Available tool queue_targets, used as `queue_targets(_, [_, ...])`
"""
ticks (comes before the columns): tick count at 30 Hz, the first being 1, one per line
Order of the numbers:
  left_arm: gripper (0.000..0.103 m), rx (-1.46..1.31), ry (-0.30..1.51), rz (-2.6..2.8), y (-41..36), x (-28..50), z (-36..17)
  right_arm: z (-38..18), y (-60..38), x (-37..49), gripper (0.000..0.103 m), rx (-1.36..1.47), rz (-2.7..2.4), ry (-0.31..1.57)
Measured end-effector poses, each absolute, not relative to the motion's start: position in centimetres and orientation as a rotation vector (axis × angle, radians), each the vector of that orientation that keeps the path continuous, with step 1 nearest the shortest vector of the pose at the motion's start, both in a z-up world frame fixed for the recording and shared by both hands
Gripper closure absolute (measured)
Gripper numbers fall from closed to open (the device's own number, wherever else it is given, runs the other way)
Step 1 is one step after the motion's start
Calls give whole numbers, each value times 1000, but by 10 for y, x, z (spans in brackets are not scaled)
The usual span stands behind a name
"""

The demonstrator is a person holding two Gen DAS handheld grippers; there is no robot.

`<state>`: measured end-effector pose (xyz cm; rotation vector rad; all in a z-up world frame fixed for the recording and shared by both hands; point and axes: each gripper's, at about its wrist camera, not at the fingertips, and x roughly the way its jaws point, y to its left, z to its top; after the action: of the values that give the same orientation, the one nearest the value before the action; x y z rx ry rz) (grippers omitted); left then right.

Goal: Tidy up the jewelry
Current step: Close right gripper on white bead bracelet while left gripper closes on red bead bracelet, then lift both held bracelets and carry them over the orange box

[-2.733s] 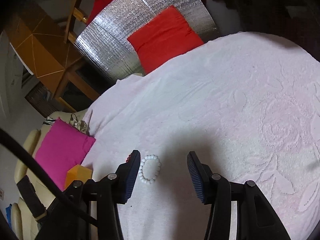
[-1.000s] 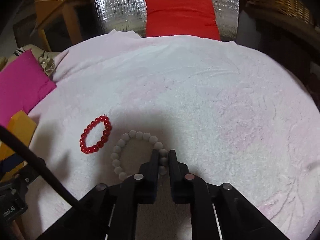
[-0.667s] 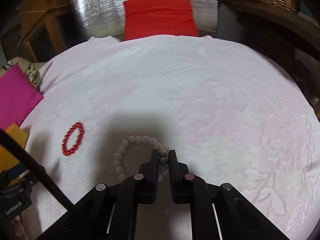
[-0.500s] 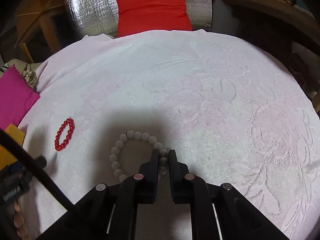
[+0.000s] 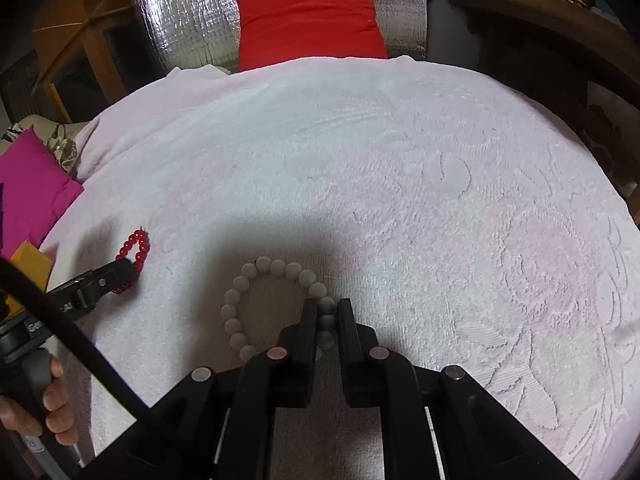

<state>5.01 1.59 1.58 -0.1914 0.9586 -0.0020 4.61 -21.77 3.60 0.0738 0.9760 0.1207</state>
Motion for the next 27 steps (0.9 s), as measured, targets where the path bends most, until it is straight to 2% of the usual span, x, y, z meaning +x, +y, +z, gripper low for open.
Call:
queue_targets(2, [30, -182, 968, -18, 15, 53, 10, 36, -217, 46, 92, 73, 120, 976])
queue_targets(4, [45, -195, 952, -57, 14, 53, 8, 36, -217, 46, 92, 73, 119, 978])
queue_targets(5, [48, -190, 951, -69, 12, 53, 9, 35, -217, 48, 92, 73, 119, 979])
queue_targets(7, [69, -172, 951, -87, 10, 52, 13, 35, -215, 48, 92, 68, 116, 979])
queue_targets(9, [85, -174, 958, -88, 12, 50, 15, 35, -214, 48, 92, 65, 112, 979])
queue_targets(11, [85, -181, 976, -87, 14, 45, 15, 35, -212, 48, 92, 61, 109, 979])
queue_targets(13, [93, -183, 989, -87, 13, 38, 15, 35, -212, 48, 92, 62, 109, 979])
queue_targets(26, [93, -141, 1019, -129, 23, -7, 21, 34, -217, 51, 90, 76, 124, 983])
queue_targets(27, [88, -142, 1025, -127, 23, -6, 20, 34, -216, 52, 90, 75, 116, 981])
